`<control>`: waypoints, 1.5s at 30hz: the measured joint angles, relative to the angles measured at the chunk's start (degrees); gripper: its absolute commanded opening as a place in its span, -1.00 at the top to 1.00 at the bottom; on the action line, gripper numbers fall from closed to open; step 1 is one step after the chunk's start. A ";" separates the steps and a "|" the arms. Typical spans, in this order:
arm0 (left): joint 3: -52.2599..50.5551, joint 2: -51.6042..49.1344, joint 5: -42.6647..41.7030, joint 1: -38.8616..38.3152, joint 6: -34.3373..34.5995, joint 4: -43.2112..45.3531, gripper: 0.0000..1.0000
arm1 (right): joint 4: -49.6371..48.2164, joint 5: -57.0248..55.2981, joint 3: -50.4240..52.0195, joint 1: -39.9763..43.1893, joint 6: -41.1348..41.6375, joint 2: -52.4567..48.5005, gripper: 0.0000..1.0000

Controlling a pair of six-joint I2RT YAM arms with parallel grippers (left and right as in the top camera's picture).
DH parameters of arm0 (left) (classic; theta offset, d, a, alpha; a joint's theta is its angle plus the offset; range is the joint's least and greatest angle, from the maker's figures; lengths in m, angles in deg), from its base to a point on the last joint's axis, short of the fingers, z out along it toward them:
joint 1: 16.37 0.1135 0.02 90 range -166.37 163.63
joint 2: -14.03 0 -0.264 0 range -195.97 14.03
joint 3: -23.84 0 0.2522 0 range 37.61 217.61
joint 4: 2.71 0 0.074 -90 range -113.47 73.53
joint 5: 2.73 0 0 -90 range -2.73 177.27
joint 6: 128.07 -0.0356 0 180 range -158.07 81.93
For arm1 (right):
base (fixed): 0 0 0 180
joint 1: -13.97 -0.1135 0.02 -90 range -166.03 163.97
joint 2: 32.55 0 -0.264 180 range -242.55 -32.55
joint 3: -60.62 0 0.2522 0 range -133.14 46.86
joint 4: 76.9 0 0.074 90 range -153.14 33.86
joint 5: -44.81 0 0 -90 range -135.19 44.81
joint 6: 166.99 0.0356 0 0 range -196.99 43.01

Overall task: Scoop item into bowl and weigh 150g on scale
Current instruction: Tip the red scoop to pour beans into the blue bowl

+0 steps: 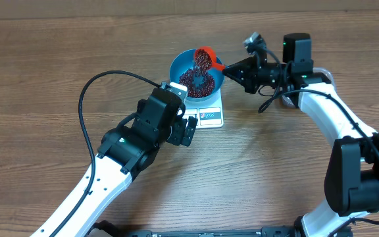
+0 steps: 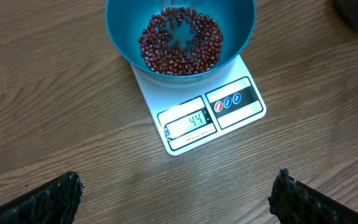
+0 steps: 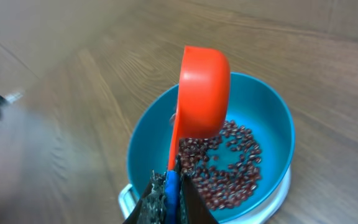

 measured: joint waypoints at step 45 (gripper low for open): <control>0.00 0.00 0.00 0.00 0.00 0.00 -0.99 | 3.41 -16.96 -0.02 -1.90 -27.80 6.45 0.93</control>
